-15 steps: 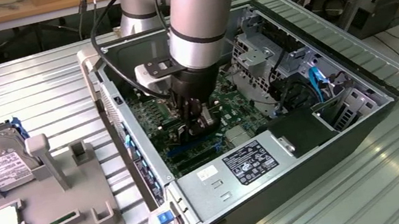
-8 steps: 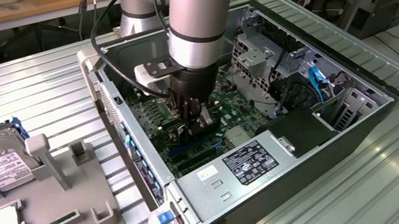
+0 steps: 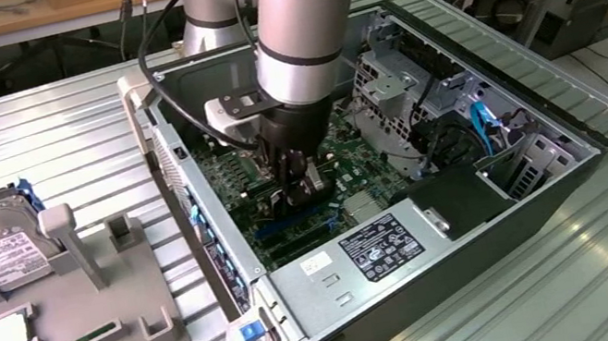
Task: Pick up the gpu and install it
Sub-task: 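Insert the gpu into the slot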
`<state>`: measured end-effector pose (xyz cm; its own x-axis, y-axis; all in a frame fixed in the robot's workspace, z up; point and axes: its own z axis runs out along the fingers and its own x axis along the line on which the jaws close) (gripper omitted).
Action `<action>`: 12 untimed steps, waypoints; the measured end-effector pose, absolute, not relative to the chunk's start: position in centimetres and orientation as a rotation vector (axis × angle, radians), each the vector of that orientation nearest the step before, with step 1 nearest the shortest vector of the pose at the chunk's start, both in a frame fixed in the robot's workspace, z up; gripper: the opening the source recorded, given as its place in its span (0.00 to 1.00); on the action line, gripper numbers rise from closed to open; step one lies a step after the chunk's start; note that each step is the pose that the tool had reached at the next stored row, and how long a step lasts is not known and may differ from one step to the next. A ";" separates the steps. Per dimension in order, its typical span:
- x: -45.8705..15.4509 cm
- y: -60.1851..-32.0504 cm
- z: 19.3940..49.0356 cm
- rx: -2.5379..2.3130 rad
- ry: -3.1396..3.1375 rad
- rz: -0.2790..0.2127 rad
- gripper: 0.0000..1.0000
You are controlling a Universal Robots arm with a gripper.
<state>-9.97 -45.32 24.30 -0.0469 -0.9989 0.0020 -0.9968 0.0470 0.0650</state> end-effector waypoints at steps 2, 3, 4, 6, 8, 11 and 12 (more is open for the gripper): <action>-10.0 -45.3 24.3 2.136 -2.239 -0.071 0.26; -10.0 -45.3 24.3 2.136 -2.239 -0.071 0.26; -10.0 -45.3 24.3 2.136 -2.239 -0.071 0.26; -10.0 -45.3 24.3 2.137 -2.239 -0.071 0.26; -10.0 -45.3 24.3 2.136 -2.239 -0.071 0.26; -10.0 -45.3 24.3 2.136 -2.239 -0.071 0.26; -10.0 -45.3 24.3 2.136 -2.239 -0.071 0.26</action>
